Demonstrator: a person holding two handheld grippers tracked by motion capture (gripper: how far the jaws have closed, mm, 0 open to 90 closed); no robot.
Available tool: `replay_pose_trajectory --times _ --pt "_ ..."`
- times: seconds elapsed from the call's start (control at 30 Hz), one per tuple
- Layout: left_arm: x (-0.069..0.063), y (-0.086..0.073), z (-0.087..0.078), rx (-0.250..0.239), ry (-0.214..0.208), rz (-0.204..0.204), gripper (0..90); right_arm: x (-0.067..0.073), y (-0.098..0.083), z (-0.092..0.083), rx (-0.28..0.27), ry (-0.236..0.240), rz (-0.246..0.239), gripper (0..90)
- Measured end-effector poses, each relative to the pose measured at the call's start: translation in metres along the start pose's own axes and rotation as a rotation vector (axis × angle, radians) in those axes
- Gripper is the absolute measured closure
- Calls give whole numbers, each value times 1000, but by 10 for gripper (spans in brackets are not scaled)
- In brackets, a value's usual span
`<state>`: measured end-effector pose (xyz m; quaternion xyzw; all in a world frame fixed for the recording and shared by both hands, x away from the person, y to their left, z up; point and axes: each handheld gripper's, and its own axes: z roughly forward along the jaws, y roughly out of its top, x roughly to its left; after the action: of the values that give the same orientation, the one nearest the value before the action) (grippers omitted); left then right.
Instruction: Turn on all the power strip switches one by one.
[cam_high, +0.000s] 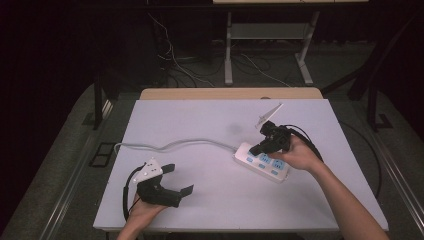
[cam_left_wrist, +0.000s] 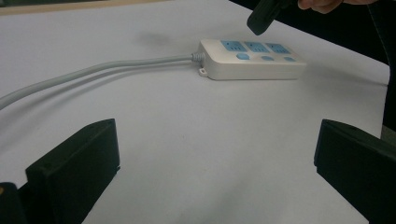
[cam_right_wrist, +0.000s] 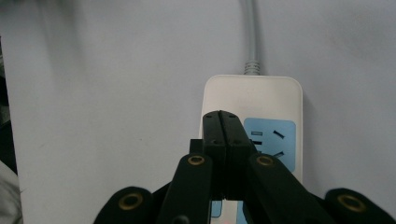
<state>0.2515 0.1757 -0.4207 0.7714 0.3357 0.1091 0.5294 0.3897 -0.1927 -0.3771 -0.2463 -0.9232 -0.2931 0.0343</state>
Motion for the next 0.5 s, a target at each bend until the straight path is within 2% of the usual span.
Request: replay_pose_trajectory --times 0.5 --pt "0 0 0 0 -1 1 0 -5 3 15 13 14 7 898"
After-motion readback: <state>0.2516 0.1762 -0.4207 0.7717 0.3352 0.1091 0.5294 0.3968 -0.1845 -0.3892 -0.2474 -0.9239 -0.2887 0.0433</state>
